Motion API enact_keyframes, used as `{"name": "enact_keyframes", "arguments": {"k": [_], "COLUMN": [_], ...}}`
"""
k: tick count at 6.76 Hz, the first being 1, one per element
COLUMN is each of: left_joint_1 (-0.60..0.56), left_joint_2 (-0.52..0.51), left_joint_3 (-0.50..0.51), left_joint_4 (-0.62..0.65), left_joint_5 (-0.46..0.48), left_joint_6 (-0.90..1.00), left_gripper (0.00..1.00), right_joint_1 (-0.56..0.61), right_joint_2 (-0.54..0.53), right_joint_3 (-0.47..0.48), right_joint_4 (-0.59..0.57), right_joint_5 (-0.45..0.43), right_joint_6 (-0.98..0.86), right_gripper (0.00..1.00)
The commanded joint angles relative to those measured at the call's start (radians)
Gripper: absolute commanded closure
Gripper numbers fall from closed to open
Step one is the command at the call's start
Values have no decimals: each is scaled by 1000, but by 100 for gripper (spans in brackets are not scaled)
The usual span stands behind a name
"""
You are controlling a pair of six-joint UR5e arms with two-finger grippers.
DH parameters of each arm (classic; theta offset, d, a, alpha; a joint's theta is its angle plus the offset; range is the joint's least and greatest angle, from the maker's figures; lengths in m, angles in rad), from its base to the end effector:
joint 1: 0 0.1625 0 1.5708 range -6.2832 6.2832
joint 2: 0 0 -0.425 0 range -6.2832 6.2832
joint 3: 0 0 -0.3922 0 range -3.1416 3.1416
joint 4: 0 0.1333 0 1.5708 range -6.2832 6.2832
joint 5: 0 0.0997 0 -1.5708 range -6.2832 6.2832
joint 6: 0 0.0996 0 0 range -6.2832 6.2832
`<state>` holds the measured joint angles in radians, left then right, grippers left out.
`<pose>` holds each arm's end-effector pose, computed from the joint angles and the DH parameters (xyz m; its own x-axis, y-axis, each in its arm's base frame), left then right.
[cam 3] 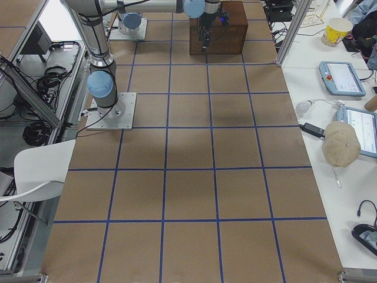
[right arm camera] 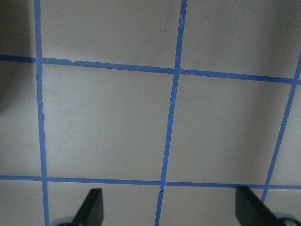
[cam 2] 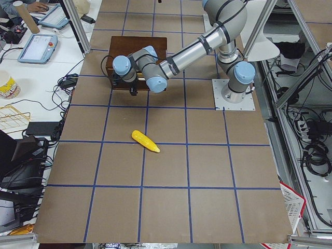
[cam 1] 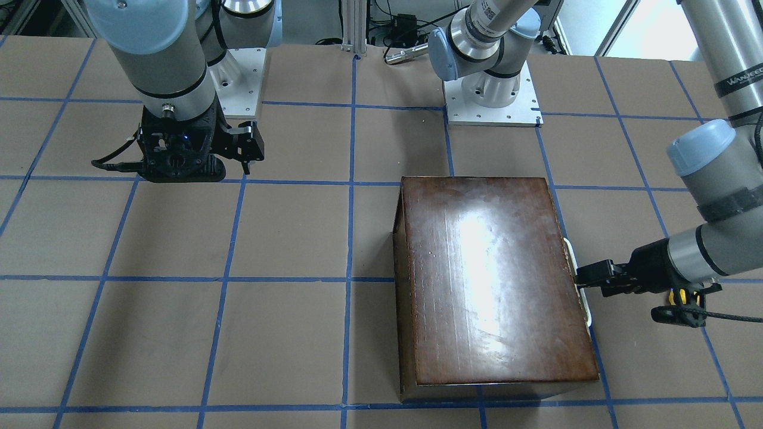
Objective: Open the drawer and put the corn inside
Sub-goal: 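Close the left gripper on the white drawer handle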
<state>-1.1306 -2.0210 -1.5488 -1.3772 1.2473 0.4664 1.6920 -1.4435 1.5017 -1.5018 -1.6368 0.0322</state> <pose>0.1136 -0.6282 0.2673 -0.9244 -0.0249 0.3807 0.0014 0.9976 0.0686 0.1901 -0.5126 0.4500 -0.9928 -0.0972 0.0695 -0.0880 0.9883 0.1247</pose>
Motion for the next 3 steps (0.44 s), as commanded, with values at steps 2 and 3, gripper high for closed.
{"name": "enact_keyframes", "arguments": {"k": [2, 3], "left_joint_1": [37, 54], "left_joint_2": [-2, -1], "left_joint_3": [1, 1], "left_joint_4": [23, 24], "left_joint_5": [33, 38], "left_joint_6": [0, 0], "left_gripper": [0, 0], "right_joint_1": [0, 0], "right_joint_2": [0, 0], "right_joint_3": [0, 0], "right_joint_4": [0, 0], "right_joint_5": [0, 0], "right_joint_6": [0, 0], "right_gripper": [0, 0]}}
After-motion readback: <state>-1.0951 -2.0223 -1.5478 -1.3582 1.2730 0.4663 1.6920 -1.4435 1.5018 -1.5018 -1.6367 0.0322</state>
